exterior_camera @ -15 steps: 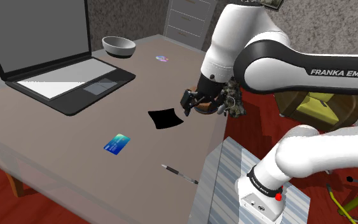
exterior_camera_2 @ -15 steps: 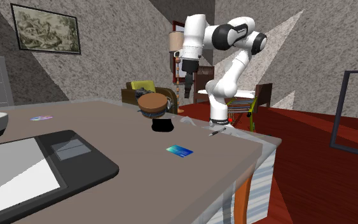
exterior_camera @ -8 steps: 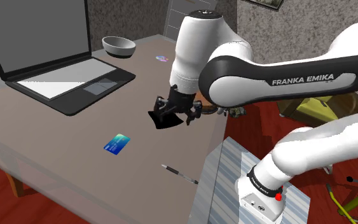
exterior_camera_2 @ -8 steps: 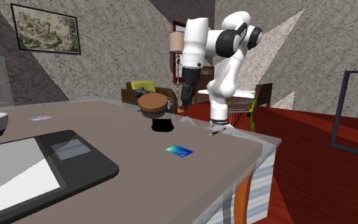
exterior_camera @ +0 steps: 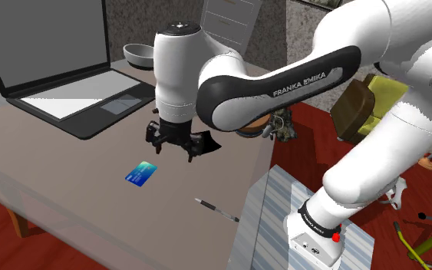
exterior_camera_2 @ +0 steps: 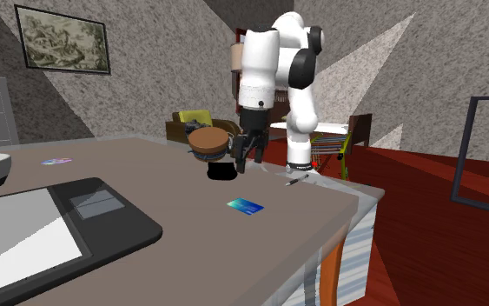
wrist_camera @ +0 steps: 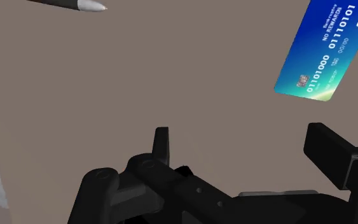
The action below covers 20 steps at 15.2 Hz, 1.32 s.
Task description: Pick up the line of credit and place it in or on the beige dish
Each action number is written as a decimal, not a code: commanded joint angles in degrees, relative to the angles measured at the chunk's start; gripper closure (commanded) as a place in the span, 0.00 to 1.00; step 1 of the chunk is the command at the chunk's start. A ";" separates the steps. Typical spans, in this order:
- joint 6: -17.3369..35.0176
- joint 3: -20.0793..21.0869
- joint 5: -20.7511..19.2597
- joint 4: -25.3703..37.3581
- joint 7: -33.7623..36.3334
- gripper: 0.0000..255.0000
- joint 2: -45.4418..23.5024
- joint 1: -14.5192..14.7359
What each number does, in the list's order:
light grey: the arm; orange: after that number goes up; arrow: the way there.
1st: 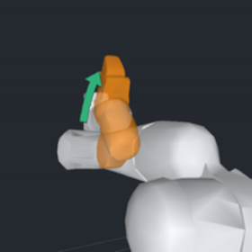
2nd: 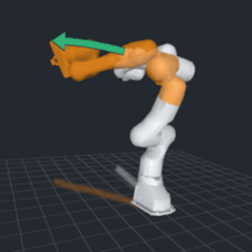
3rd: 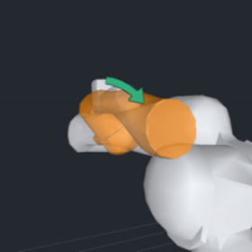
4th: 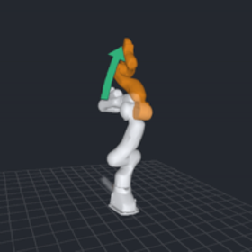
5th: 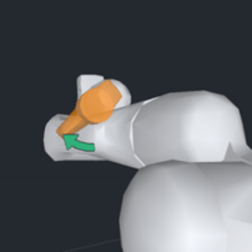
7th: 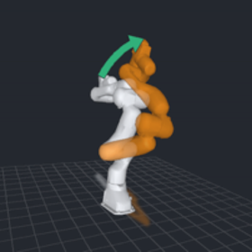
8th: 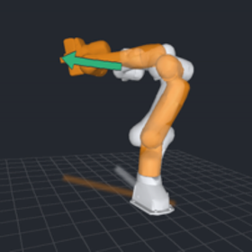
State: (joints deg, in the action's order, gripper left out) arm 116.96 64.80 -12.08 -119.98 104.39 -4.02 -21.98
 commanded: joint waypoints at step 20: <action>-1.55 -11.30 -20.36 12.76 23.92 0.00 -23.56 14.90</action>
State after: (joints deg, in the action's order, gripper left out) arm 115.41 53.51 -32.44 -107.22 128.31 -27.58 -7.08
